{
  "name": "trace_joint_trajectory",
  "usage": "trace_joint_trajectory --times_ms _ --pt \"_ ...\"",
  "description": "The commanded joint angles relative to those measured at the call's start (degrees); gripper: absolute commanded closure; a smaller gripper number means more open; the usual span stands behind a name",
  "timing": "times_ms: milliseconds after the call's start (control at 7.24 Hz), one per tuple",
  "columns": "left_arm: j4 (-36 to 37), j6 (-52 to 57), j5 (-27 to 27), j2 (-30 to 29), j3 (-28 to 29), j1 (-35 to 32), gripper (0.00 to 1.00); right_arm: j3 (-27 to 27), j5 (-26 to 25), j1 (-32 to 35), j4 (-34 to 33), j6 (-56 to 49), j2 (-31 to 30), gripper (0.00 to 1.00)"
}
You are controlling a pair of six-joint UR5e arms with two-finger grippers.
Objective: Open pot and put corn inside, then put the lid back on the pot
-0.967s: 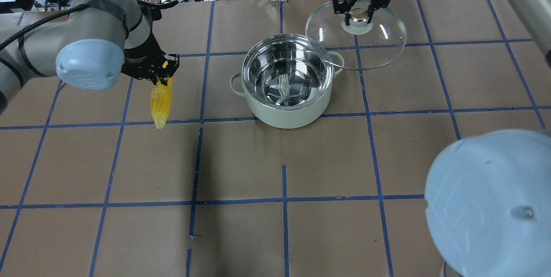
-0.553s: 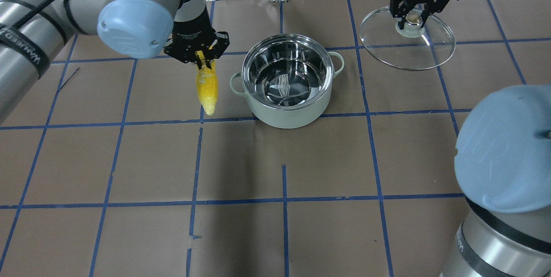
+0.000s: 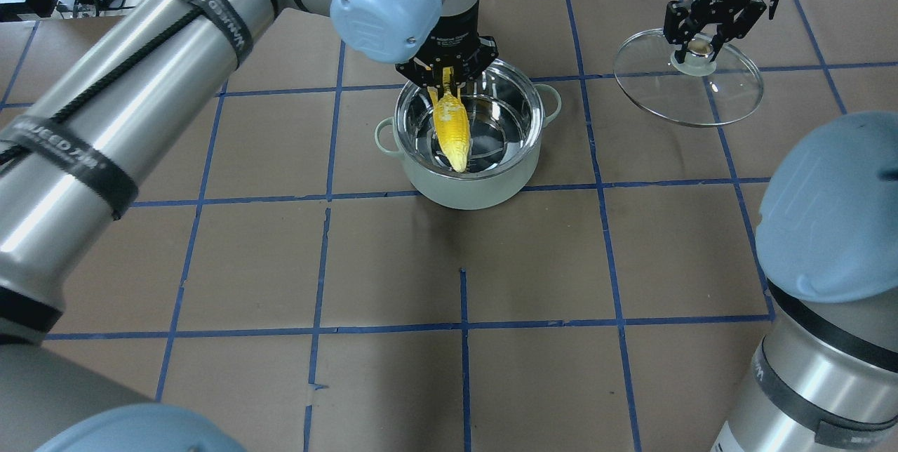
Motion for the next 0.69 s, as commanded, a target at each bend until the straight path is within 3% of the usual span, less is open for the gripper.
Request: trace_joint_trajectory --times_ms 0,276,553 --pt "1.2 2.9 -0.4 -1.9 -1.3 0.3 0.99 0.0 0.2 0.0 0.0 -0.1 0.0 0.93" --pt "9.5 3.5 -0.6 -3.2 -2.3 0.5 0.99 0.0 0.3 0.0 0.0 -0.1 0.0 0.93" --pt "10.3 3.6 -0.5 -3.9 -0.5 0.8 0.99 0.0 0.4 0.0 0.0 0.0 0.0 0.92"
